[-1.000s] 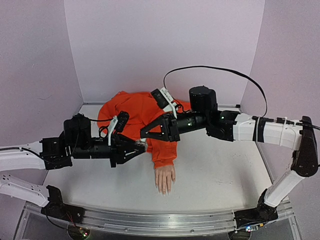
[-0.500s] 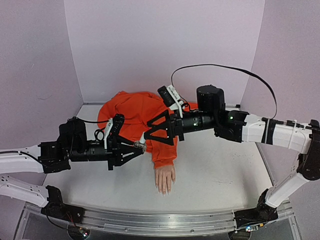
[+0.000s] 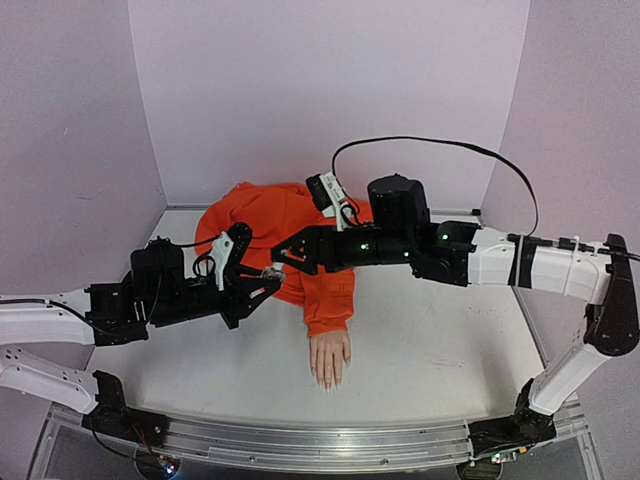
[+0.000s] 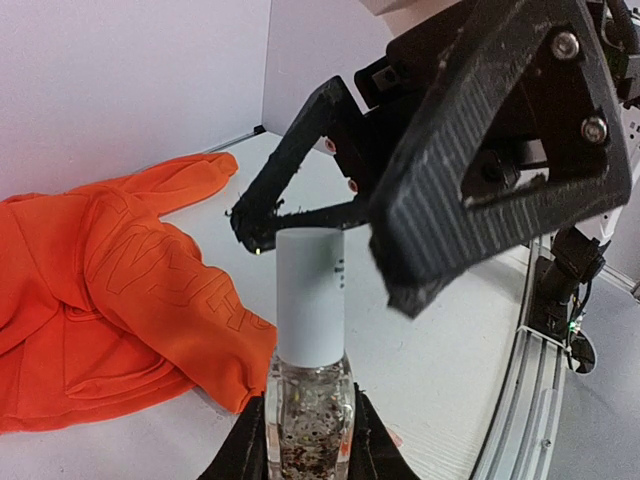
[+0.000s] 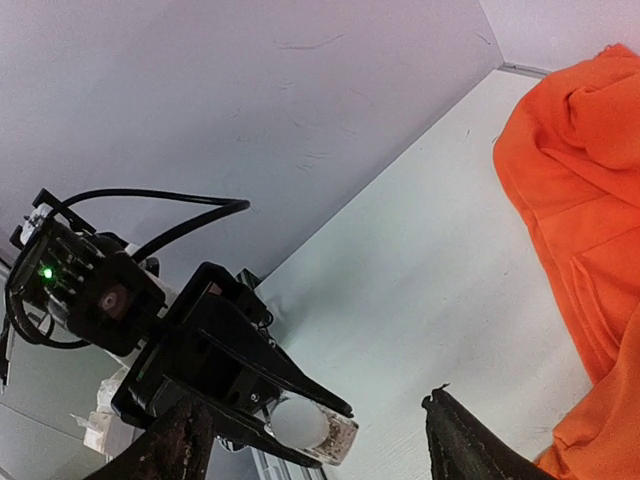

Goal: Paint the nails

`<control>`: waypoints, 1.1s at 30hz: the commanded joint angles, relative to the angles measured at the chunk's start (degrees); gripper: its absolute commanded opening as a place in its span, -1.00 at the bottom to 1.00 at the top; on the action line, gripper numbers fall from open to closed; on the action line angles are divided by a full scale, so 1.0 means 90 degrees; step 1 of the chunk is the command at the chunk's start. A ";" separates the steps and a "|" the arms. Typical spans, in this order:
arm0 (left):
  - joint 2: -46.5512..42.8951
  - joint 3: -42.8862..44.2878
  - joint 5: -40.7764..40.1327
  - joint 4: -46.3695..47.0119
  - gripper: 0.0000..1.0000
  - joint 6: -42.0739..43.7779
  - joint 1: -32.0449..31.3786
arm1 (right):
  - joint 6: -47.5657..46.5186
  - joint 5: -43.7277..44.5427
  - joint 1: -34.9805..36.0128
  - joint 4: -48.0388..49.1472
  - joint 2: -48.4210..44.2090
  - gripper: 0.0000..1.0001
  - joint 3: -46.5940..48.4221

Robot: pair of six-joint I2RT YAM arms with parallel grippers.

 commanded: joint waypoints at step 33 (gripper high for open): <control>0.0123 0.0450 0.1947 0.0224 -1.00 0.0103 0.0016 | -0.2907 -0.5940 -0.0098 0.0166 0.0830 -0.85 0.0744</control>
